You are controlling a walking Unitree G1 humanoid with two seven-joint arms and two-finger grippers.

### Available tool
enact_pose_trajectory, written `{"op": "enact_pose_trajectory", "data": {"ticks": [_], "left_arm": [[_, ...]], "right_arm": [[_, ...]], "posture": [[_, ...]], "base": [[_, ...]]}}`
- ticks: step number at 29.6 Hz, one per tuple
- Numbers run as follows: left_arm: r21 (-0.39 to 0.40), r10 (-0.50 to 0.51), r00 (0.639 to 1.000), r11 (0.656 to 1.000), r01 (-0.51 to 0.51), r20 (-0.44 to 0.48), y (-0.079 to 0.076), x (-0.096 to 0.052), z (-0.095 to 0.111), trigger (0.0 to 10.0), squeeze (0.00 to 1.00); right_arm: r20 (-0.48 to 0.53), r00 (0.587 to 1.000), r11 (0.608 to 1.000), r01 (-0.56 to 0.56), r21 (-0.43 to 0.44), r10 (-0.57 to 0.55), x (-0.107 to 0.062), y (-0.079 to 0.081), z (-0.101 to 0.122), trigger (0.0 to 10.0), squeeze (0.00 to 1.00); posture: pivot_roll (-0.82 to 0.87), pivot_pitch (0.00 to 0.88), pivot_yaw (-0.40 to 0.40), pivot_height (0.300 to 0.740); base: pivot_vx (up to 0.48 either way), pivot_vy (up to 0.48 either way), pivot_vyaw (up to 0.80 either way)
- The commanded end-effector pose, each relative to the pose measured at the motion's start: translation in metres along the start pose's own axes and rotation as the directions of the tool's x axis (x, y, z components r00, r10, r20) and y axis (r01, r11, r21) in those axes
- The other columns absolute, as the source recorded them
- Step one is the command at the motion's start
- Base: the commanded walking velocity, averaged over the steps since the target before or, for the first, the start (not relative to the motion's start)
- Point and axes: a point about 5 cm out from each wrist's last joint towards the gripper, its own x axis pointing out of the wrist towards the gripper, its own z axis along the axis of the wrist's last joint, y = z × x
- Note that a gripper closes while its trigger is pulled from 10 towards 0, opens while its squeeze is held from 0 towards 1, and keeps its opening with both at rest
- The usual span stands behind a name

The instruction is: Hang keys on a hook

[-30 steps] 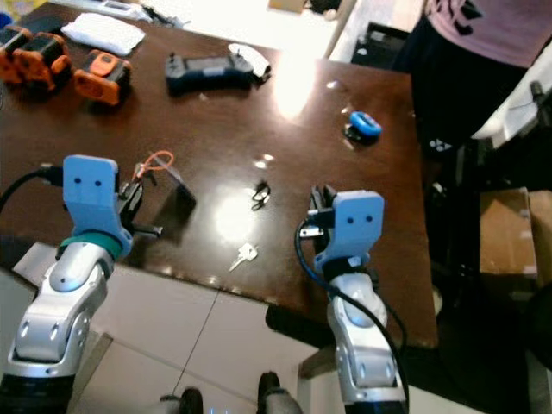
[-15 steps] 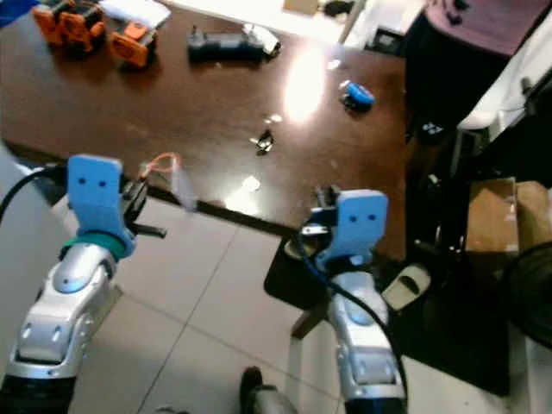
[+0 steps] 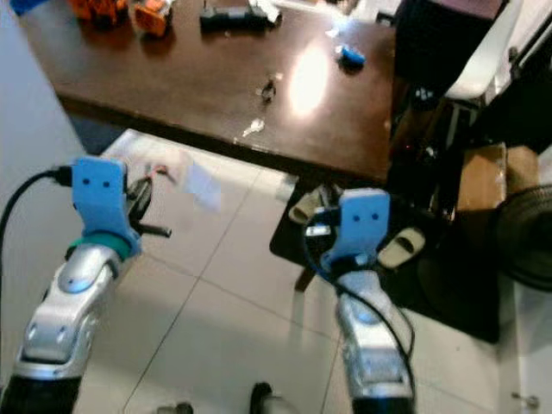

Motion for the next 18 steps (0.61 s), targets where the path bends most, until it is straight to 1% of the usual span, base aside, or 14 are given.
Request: {"op": "enact_pose_trajectory", "data": {"ticks": [1, 9, 12, 18], "left_arm": [[0.005, -0.011, 1.000, 1.000, 0.011, -0.021, -0.003, -0.001, -0.005, 10.0, 0.00], [0.008, -0.039, 0.999, 0.999, 0.039, -0.028, -0.009, -0.002, -0.005, 10.0, 0.00], [-0.005, -0.054, 0.998, 0.999, 0.053, -0.038, -0.013, -0.001, -0.004, 10.0, 0.00], [-0.010, -0.079, 0.997, 0.997, 0.079, -0.025, -0.016, -0.002, -0.002, 10.0, 0.00]], "right_arm": [[-0.006, 1.000, 1.000, -0.007, 0.005, 0.007, -0.002, -0.001, -0.003, 10.0, 0.00], [-0.010, 1.000, 1.000, -0.010, 0.002, 0.010, -0.001, -0.001, -0.003, 10.0, 0.00], [-0.009, 1.000, 1.000, -0.009, 0.000, 0.009, -0.001, -0.002, -0.003, 10.0, 0.00], [-0.008, 1.000, 1.000, -0.011, -0.001, 0.011, -0.001, -0.002, -0.003, 10.0, 0.00]], "posture": [[-0.04, 0.126, -0.007, 0.740], [-0.04, 0.122, -0.007, 0.740], [-0.04, 0.121, -0.006, 0.740], [-0.04, 0.123, -0.006, 0.740]], "base": [[0.000, 0.000, 0.80], [0.000, 0.000, 0.80], [0.000, 0.000, 0.80], [0.000, 0.000, 0.80]]}}
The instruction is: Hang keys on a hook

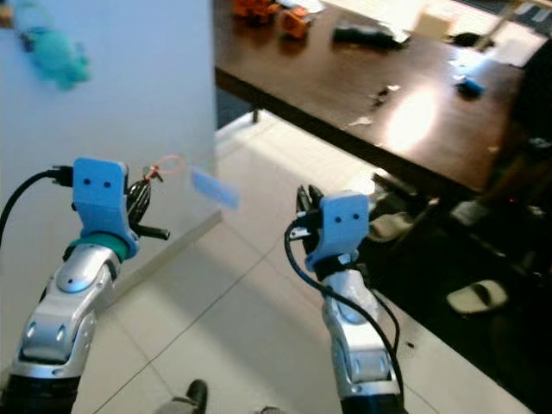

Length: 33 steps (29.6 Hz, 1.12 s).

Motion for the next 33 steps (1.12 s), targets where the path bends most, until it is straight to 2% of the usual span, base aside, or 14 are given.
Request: {"op": "enact_pose_trajectory", "data": {"ticks": [1, 13, 15, 22, 27, 33], "left_arm": [[0.015, -0.020, 1.000, 1.000, 0.020, 0.009, -0.003, -0.001, 0.001, 10.0, 0.00], [0.029, -0.041, 0.998, 0.999, 0.039, 0.048, -0.006, 0.002, 0.008, 10.0, 0.00], [0.073, -0.105, 0.984, 0.993, 0.096, 0.140, -0.017, 0.008, 0.025, 10.0, 0.00], [0.070, -0.178, 0.956, 0.984, 0.166, 0.234, -0.037, 0.018, 0.050, 10.0, 0.00], [0.061, -0.202, 0.943, 0.979, 0.193, 0.265, -0.046, 0.020, 0.059, 10.0, 0.00], [0.059, -0.215, 0.936, 0.977, 0.207, 0.278, -0.051, 0.021, 0.061, 10.0, 0.00]], "right_arm": [[-0.016, 1.000, 1.000, 0.011, 0.001, -0.011, -0.003, -0.003, -0.004, 10.0, 0.00], [-0.016, 1.000, 1.000, 0.017, 0.004, -0.017, -0.003, -0.003, -0.004, 10.0, 0.00], [0.003, 0.999, 0.997, 0.052, 0.060, -0.053, 0.000, -0.005, -0.001, 10.0, 0.00], [0.011, 0.998, 0.996, 0.056, 0.071, -0.057, 0.001, -0.006, 0.000, 10.0, 0.00], [0.009, 0.998, 0.995, 0.063, 0.072, -0.064, -0.002, -0.007, 0.000, 10.0, 0.00], [0.006, 0.998, 0.995, 0.070, 0.071, -0.070, -0.003, -0.009, -0.001, 10.0, 0.00]], "posture": [[-0.04, 0.124, -0.006, 0.740], [-0.04, 0.129, -0.004, 0.740], [-0.03, 0.131, -0.005, 0.740], [-0.04, 0.130, -0.003, 0.740], [-0.06, 0.132, 0.002, 0.740], [-0.06, 0.135, 0.004, 0.740]], "base": [[0.000, 0.000, 0.80], [0.000, 0.000, 0.80], [0.124, 0.000, 0.00], [0.432, 0.000, 0.00], [0.465, 0.000, 0.00], [0.465, 0.000, 0.00]]}}
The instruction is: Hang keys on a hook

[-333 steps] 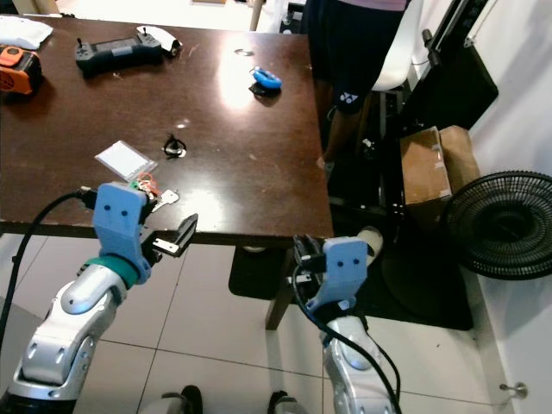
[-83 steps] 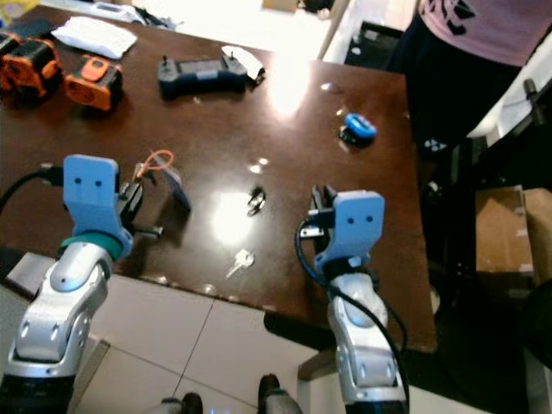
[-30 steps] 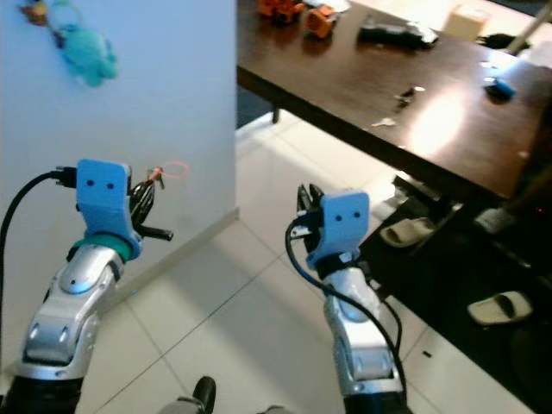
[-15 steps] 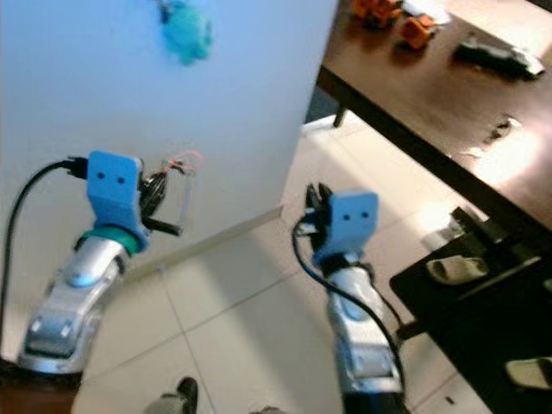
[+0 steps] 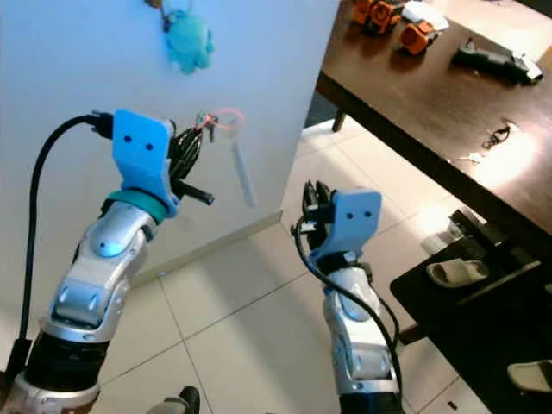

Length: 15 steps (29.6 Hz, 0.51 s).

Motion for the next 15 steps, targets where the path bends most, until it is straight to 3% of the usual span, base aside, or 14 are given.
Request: {"op": "enact_pose_trajectory", "data": {"ticks": [1, 15], "left_arm": [[-0.010, -0.023, 1.000, 1.000, 0.023, -0.001, -0.0051, 0.0016, -0.0022, 10.0, 0.00], [-0.012, -0.018, 1.000, 1.000, 0.018, 0.024, -0.0042, 0.0028, 0.0028, 10.0, 0.00]], "right_arm": [[-0.006, 1.000, 1.000, 0.019, -0.001, -0.019, -0.0033, -0.0053, -0.0014, 10.0, 0.00], [-0.015, 1.000, 1.000, 0.005, -0.001, -0.005, -0.0031, -0.0030, -0.0039, 10.0, 0.00]], "posture": [[-0.06, 0.135, 0.004, 0.740], [-0.05, 0.134, -0.002, 0.740]], "base": [[0.465, 0.000, 0.00], [0.465, 0.000, 0.00]]}}
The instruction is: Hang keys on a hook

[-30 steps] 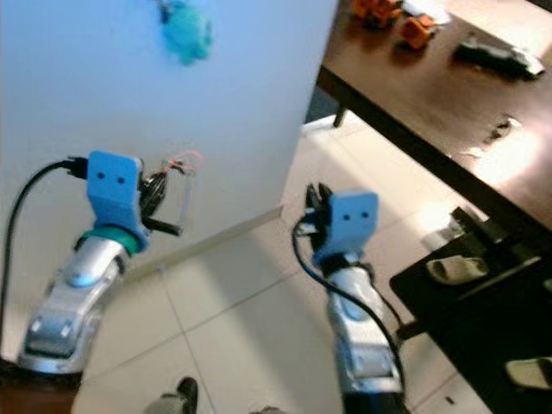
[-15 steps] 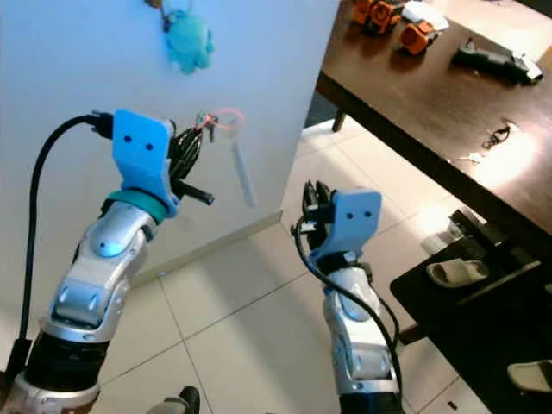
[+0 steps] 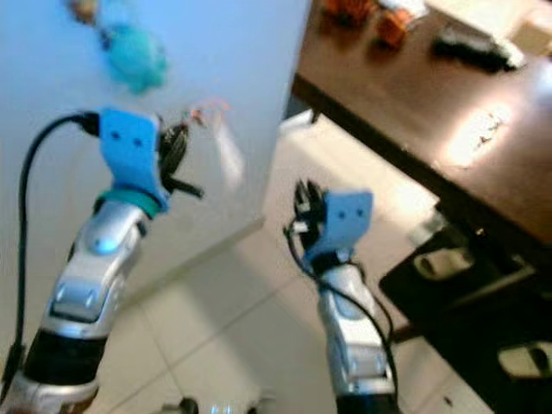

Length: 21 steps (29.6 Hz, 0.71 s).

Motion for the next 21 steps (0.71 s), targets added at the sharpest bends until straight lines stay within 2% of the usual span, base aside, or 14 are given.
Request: {"op": "enact_pose_trajectory", "data": {"ticks": [1, 9, 11, 12, 17, 21], "left_arm": [[0.001, -0.003, 1.000, 1.000, 0.003, 0.020, 0.000, -0.001, 0.004, 10.0, 0.00], [0.004, 0.000, 0.999, 1.000, 0.000, 0.041, 0.000, 0.000, 0.009, 10.0, 0.00], [0.004, 0.003, 0.999, 1.000, -0.003, 0.055, 0.000, 0.001, 0.012, 10.0, 0.00], [0.011, 0.014, 0.996, 1.000, -0.015, 0.090, 0.001, 0.002, 0.022, 10.0, 0.00], [0.022, 0.024, 0.993, 0.999, -0.027, 0.116, 0.003, 0.001, 0.031, 10.0, 0.00], [0.075, 0.031, 0.988, 0.996, -0.042, 0.152, 0.006, -0.003, 0.039, 10.0, 0.00]], "right_arm": [[-0.007, 1.000, 1.000, 0.000, 0.007, 0.000, -0.001, 0.000, -0.002, 10.0, 0.00], [-0.007, 1.000, 1.000, -0.008, 0.008, 0.008, -0.001, 0.001, -0.002, 10.0, 0.00], [-0.007, 1.000, 1.000, -0.011, 0.008, 0.011, -0.001, 0.001, -0.002, 10.0, 0.00], [-0.016, 0.999, 1.000, -0.030, 0.010, 0.030, -0.003, 0.003, -0.004, 10.0, 0.00], [-0.023, 0.999, 0.999, -0.038, 0.009, 0.038, -0.005, 0.003, -0.006, 10.0, 0.00], [-0.031, 0.999, 0.999, -0.037, 0.007, 0.037, -0.006, 0.001, -0.008, 10.0, 0.00]], "posture": [[-0.05, 0.134, -0.002, 0.740], [-0.05, 0.136, -0.004, 0.740], [-0.05, 0.137, -0.004, 0.740], [-0.05, 0.138, -0.005, 0.740], [-0.05, 0.139, -0.004, 0.740], [-0.05, 0.141, -0.002, 0.740]], "base": [[0.465, 0.000, 0.00], [0.465, 0.000, 0.00], [0.465, 0.000, 0.00], [0.465, 0.000, 0.00], [0.465, 0.000, 0.00], [0.465, 0.000, 0.00]]}}
